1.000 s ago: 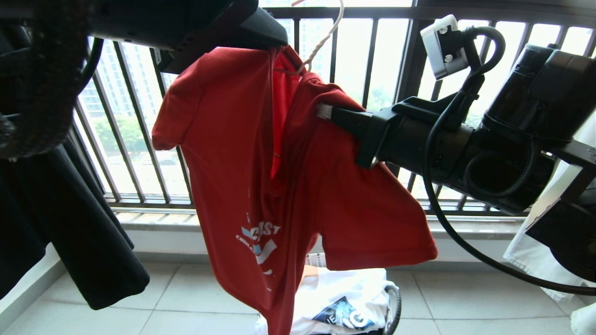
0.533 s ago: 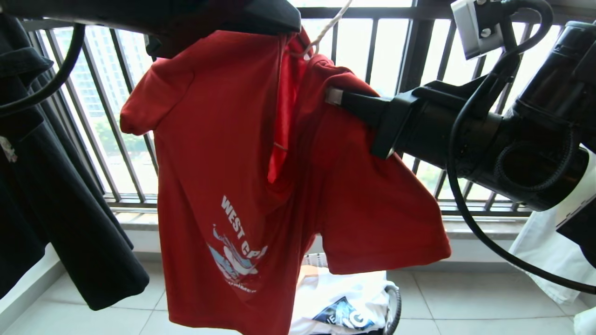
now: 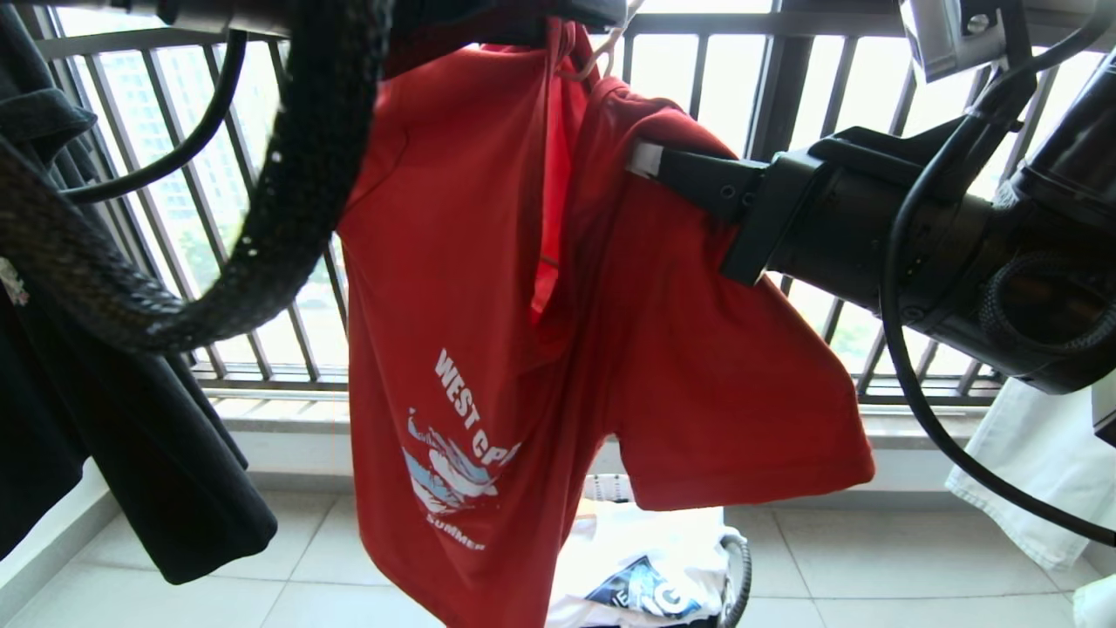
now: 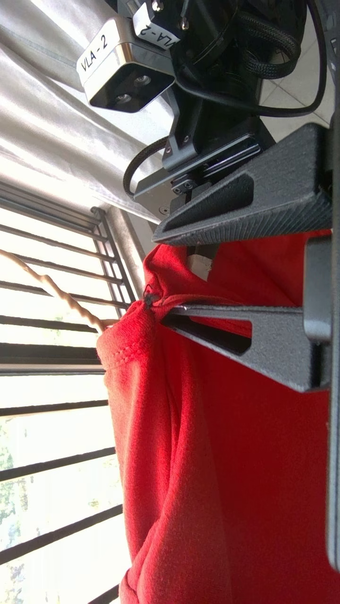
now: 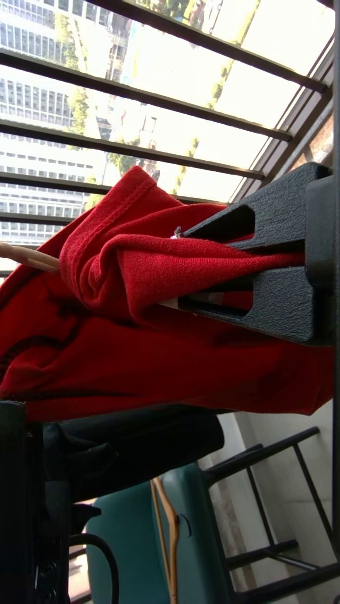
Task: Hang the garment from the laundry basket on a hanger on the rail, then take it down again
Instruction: Hang the clothes on the clothes rack
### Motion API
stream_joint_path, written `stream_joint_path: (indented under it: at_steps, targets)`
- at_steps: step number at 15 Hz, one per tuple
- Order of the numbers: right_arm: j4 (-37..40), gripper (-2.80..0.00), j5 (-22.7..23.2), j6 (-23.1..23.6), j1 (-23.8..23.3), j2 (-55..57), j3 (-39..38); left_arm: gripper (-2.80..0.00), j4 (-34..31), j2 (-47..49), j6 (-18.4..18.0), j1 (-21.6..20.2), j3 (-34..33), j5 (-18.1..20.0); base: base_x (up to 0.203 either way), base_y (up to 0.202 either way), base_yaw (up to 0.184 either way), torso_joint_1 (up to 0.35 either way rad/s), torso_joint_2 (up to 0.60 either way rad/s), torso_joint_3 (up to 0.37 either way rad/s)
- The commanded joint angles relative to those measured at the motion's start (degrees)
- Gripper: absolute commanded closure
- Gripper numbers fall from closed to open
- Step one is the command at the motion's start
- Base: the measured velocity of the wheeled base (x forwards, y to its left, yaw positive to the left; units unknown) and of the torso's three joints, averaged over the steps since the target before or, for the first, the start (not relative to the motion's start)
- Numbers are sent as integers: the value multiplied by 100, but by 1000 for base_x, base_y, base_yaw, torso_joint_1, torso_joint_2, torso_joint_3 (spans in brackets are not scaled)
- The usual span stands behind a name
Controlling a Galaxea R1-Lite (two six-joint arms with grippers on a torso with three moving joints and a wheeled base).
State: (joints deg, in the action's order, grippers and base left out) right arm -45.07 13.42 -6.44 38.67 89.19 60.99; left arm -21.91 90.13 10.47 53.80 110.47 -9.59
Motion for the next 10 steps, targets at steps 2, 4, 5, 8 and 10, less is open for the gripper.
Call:
stream_joint_path:
  at_steps: [2,4,5,8,10]
  targets:
    - [2,0,3,-7,0,-37,18,-280,-72,-96,-71,8,-61,-7,0,0,0,0,0,0]
    - [15,0,3,-7,-8,-75,36,-280,-90,-244,-114,15,-201,-5,0,0,0,0,0,0]
    - [16,0,3,-7,-23,-71,45,-280,-87,-425,-169,22,-388,7,0,0,0,0,0,0]
    - [24,0,3,-7,-105,-42,62,-280,-73,-1125,-285,243,-1045,24,0,0,0,0,0,0]
    - [24,0,3,-7,-105,-38,62,-280,-113,-1256,-299,386,-1257,7,0,0,0,0,0,0]
